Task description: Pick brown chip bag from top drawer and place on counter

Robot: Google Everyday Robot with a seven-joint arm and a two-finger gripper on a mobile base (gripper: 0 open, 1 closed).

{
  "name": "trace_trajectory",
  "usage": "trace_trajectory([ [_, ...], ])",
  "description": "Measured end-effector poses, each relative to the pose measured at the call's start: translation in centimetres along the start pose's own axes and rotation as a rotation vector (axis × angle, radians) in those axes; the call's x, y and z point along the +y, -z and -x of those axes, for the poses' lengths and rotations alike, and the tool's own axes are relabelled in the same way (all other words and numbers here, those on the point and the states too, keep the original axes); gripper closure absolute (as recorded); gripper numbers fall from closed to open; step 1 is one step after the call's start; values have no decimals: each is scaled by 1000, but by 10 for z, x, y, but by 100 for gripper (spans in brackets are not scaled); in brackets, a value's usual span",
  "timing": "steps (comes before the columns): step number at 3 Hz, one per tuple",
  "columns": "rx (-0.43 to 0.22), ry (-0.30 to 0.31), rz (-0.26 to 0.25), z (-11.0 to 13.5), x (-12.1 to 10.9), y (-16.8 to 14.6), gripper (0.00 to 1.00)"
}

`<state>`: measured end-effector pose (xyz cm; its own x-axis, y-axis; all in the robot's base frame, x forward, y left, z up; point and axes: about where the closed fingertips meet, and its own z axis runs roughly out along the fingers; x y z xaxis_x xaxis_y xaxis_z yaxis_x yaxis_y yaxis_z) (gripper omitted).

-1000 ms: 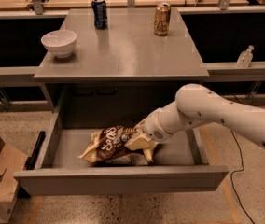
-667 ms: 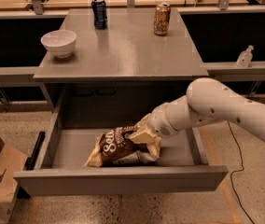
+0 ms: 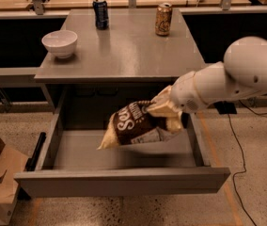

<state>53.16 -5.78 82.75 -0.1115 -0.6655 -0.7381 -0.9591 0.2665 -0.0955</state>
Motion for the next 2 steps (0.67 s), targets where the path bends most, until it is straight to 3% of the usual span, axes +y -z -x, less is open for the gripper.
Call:
trace_trajectory([
  [1,42,78,-47,35,-29,59,100],
  [2,113,157,-79,77,-81,113,100],
])
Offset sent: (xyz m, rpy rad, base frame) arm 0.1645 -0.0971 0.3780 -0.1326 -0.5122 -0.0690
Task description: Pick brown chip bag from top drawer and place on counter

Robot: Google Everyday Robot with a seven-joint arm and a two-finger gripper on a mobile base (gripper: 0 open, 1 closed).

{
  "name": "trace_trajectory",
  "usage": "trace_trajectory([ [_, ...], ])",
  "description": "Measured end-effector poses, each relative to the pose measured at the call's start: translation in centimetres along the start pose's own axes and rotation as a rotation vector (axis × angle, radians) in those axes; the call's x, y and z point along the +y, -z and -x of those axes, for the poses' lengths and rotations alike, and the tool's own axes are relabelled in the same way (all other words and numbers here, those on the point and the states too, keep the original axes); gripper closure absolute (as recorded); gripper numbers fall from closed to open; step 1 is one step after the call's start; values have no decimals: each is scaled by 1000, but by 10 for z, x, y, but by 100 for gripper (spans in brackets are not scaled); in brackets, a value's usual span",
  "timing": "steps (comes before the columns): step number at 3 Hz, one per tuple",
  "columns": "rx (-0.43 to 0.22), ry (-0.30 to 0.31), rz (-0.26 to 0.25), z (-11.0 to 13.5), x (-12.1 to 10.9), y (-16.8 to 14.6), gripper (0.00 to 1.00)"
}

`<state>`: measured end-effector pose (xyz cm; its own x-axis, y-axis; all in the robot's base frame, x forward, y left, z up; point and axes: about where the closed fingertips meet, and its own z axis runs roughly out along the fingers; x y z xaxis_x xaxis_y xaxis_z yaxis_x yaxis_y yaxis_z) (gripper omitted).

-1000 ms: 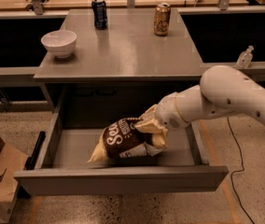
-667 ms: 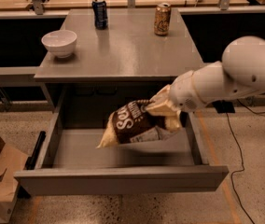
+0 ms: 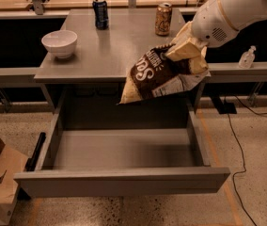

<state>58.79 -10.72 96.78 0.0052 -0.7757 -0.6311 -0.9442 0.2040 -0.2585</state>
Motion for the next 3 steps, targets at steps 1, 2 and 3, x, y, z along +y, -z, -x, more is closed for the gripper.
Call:
trace_trajectory([
  [1,-10,-20,10,-5,6,-6,100],
  [2,-33,16,-79,5,-6,8,100],
  [3,-55,103,-199,31,-47,22,100],
])
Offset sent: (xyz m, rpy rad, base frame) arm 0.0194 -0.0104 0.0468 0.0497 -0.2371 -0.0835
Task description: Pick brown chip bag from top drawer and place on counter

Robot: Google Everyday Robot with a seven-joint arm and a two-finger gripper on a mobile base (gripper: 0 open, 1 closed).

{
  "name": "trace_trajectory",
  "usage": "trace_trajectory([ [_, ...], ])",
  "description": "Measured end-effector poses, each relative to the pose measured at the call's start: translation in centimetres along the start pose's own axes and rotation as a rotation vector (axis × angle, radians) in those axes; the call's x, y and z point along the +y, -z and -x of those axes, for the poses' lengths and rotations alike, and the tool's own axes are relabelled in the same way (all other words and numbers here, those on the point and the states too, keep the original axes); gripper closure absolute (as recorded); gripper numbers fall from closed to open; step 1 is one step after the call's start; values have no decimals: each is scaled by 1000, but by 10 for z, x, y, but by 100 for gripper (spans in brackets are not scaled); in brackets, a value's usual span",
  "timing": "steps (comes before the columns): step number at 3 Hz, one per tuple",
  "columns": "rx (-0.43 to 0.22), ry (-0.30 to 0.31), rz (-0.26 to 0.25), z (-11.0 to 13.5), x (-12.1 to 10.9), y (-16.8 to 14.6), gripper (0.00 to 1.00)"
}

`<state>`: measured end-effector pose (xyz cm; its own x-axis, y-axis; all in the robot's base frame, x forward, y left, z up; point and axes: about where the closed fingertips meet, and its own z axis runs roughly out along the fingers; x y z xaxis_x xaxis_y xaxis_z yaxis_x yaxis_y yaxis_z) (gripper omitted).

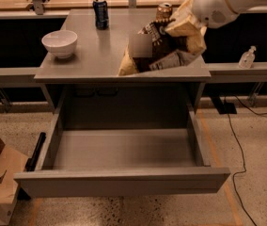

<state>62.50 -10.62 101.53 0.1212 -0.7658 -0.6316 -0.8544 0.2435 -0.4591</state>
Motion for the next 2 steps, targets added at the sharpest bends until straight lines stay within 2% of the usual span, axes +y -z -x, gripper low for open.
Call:
trace_trajectory([
  [1,-61,107,-130,33,-64,-5,100],
  [2,-126,164,-187,44,-113,-37,100],
])
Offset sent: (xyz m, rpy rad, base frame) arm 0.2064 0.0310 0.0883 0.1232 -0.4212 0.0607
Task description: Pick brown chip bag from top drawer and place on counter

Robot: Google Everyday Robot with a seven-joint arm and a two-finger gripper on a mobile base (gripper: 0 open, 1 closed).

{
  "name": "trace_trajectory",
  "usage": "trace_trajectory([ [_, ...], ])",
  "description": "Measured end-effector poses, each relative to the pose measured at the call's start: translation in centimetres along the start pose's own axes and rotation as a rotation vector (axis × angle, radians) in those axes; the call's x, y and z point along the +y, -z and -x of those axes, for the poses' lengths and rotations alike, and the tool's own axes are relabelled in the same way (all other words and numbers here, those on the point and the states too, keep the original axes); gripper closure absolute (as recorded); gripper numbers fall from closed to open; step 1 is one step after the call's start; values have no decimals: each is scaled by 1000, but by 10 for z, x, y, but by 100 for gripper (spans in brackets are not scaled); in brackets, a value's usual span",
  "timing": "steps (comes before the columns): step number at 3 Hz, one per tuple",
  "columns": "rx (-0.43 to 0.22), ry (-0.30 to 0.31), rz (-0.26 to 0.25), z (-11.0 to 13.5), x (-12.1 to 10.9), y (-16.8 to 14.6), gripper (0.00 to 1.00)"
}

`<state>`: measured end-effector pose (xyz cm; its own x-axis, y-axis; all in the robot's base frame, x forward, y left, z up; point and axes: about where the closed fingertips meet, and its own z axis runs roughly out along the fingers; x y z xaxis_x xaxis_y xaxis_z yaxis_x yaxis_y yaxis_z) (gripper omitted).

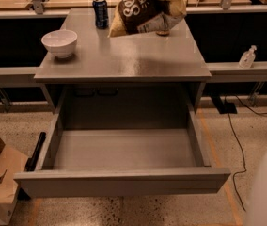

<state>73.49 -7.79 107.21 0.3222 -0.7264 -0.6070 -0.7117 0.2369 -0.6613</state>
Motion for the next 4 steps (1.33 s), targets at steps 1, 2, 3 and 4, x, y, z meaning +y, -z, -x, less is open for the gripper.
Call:
trace_trajectory([
  [1,-29,10,-50,-1,-26,-3,86],
  [2,-31,10,-45,0,-24,-7,63],
  [3,-33,10,-39,1,-23,-11,39],
  [4,-71,49,-70,15,-35,-10,17],
])
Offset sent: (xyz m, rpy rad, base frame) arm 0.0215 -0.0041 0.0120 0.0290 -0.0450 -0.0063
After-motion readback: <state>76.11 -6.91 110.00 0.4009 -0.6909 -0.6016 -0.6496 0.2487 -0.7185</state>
